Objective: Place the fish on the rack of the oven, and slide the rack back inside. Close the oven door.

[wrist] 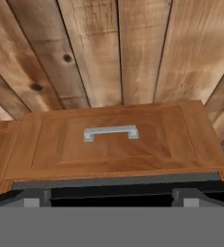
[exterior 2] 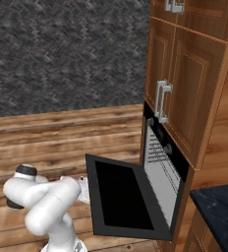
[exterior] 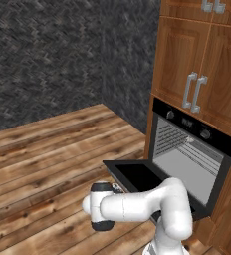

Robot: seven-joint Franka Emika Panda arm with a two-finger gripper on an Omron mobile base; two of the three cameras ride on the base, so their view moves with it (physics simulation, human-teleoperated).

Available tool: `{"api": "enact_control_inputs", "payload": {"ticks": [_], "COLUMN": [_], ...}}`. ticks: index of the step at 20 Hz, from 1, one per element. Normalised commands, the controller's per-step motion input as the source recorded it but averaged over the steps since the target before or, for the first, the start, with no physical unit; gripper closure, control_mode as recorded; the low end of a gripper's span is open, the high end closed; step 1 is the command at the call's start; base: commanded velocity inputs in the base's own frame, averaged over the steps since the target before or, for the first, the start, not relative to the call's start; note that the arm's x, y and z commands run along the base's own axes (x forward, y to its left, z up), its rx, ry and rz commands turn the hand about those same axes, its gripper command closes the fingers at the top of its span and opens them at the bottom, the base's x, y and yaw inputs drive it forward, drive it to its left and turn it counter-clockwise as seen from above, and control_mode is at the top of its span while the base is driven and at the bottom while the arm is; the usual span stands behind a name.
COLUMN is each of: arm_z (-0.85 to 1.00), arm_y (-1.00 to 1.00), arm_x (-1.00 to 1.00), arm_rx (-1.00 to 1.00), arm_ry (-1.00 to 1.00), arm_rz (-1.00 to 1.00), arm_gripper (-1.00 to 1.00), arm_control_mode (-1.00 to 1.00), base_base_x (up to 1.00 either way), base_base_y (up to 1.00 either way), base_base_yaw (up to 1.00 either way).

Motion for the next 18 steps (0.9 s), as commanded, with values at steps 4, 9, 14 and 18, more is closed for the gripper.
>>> {"api": "enact_control_inputs", "payload": {"ticks": [4, 9, 14, 18], "arm_z": [-0.91, -0.14, 0.28, 0.48], "arm_y": [-1.00, -1.00, -1.00, -1.00], "arm_x": [-0.02, -0.07, -0.09, -0.07], "arm_rx": [-0.27, -0.25, -0.33, -0.35], "arm_ry": [-0.08, -0.27, -0.29, -0.23], "arm_rz": [-0.16, -0.17, -0.15, -0.15], "arm_gripper": [-1.00, -1.00, -1.00, -1.00], "arm_control_mode": [-1.00, -1.00, -1.00, -1.00], "base_base_x": [0.00, 0.00, 0.00, 0.00], "base_base_y": [0.00, 0.00, 0.00, 0.00], "base_base_yaw": [0.00, 0.00, 0.00, 0.00]}}
